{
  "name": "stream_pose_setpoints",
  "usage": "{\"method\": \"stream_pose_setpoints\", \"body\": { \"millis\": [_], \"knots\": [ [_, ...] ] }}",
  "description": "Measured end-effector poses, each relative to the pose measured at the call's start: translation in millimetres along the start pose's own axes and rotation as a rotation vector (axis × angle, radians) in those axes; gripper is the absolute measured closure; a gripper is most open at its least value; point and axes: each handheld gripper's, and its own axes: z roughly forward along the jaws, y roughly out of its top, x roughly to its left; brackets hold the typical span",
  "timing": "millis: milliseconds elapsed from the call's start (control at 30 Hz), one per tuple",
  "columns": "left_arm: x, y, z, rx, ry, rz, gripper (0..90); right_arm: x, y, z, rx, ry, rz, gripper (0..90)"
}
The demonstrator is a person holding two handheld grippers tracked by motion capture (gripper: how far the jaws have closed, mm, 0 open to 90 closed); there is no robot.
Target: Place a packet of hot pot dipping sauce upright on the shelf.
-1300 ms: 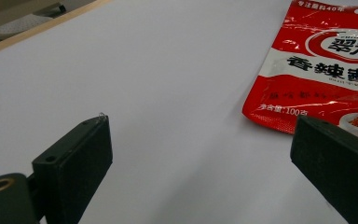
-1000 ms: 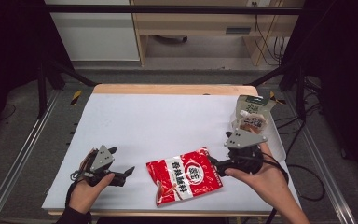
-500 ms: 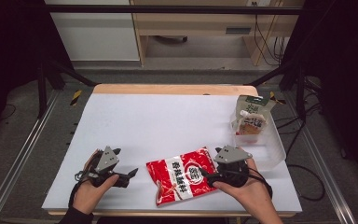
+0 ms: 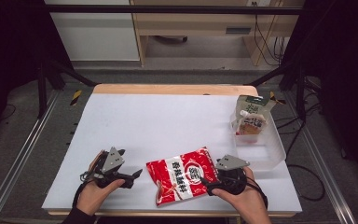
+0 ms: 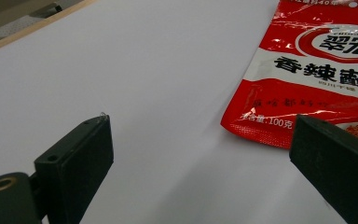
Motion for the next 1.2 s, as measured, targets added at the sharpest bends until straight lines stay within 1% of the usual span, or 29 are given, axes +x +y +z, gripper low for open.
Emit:
{"method": "stream_pose_setpoints", "body": {
  "millis": [67, 133, 200, 233, 267, 400, 500, 567, 633, 667, 700, 767, 900, 1033, 1200],
  "knots": [
    [-0.6, 0.2, 0.6, 0.002, -0.001, -0.001, 6.3, 0.7, -4.4, 1.6, 0.021, -0.002, -0.003, 14.7],
    [-2.0, 0.3, 1.6, 0.004, -0.002, 0.000, 7.0, 0.4, -9.3, 2.9, 0.031, 0.003, 0.007, 14.7],
    [-5.5, 1.2, 3.6, 0.009, -0.011, 0.008, 7.2, 0.5, -13.7, 4.4, 0.050, 0.006, 0.018, 14.5],
    [-7.2, 2.0, 4.4, 0.018, -0.016, 0.024, 7.2, -0.2, -15.7, 5.4, 0.056, 0.007, 0.023, 14.3],
    [-8.5, 2.4, 5.1, 0.018, -0.017, 0.027, 7.2, -1.4, -18.0, 6.9, 0.065, 0.015, 0.029, 14.0],
    [-11.6, 3.8, 8.2, 0.013, -0.025, 0.024, 7.2, -3.7, -24.0, 13.2, 0.107, 0.022, 0.033, 13.8],
    [-10.5, 3.8, 8.9, 0.016, -0.024, 0.019, 7.2, -3.9, -25.8, 14.8, 0.126, 0.024, 0.050, 14.1],
    [-9.2, 3.6, 8.7, 0.020, -0.026, 0.020, 7.1, -5.0, -27.0, 15.5, 0.132, 0.025, 0.047, 14.1],
    [-9.3, 3.4, 8.9, 0.015, -0.025, 0.012, 7.1, -5.3, -28.0, 16.7, 0.141, 0.035, 0.052, 14.1],
    [-8.7, 3.6, 8.4, 0.020, -0.026, 0.019, 7.1, -5.3, -28.9, 17.8, 0.151, 0.041, 0.054, 14.1],
    [-9.2, 3.5, 8.8, 0.013, -0.027, 0.010, 7.1, -5.4, -29.7, 18.5, 0.155, 0.040, 0.051, 14.1],
    [-9.3, 3.5, 8.7, 0.011, -0.028, 0.006, 7.1, -5.4, -30.6, 19.7, 0.165, 0.045, 0.056, 14.0],
    [-8.8, 3.6, 8.5, 0.009, -0.032, 0.005, 7.1, -5.7, -32.0, 21.2, 0.175, 0.063, 0.073, 14.3],
    [-8.2, 3.5, 8.6, 0.006, -0.034, 0.001, 7.1, -7.0, -33.5, 22.7, 0.179, 0.077, 0.082, 14.1],
    [-8.4, 3.7, 8.5, 0.007, -0.038, 0.002, 7.1, -6.3, -34.6, 25.0, 0.193, 0.105, 0.090, 13.6]
  ]
}}
